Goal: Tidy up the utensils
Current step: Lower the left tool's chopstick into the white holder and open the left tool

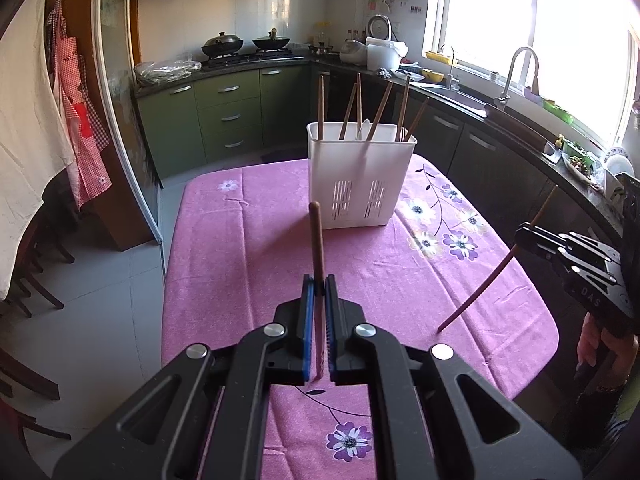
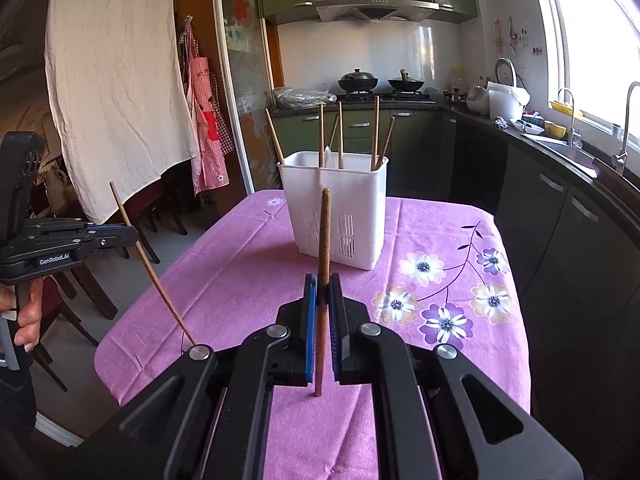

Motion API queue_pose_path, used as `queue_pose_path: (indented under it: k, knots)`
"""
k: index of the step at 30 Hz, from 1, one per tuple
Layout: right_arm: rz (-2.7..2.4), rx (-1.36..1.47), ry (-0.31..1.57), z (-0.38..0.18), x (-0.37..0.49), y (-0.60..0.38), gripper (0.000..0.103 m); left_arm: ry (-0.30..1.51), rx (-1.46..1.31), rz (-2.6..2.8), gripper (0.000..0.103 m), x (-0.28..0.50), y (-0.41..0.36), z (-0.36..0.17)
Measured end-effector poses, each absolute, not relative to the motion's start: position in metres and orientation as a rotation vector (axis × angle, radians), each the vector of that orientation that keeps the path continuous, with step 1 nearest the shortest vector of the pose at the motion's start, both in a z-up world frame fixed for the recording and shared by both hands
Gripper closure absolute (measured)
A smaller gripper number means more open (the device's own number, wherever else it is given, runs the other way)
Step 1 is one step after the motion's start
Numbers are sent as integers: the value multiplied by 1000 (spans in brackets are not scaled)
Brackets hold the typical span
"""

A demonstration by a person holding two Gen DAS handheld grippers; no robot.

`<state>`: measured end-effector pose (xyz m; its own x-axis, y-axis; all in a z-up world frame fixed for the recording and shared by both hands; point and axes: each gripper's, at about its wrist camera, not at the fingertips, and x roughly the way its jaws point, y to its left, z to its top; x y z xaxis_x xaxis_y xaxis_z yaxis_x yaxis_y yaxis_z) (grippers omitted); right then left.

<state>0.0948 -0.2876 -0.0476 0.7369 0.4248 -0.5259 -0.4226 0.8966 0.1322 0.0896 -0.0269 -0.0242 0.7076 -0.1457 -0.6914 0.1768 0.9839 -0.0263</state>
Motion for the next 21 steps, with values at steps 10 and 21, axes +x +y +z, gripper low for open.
queue_pose_path:
  k: [10, 21]
  knots:
    - [483, 46, 571, -50, 91, -297, 96, 700, 71, -237, 98, 129, -48, 36]
    - [506, 70, 573, -53, 90, -306, 96, 541, 41, -250, 98, 201, -76, 122]
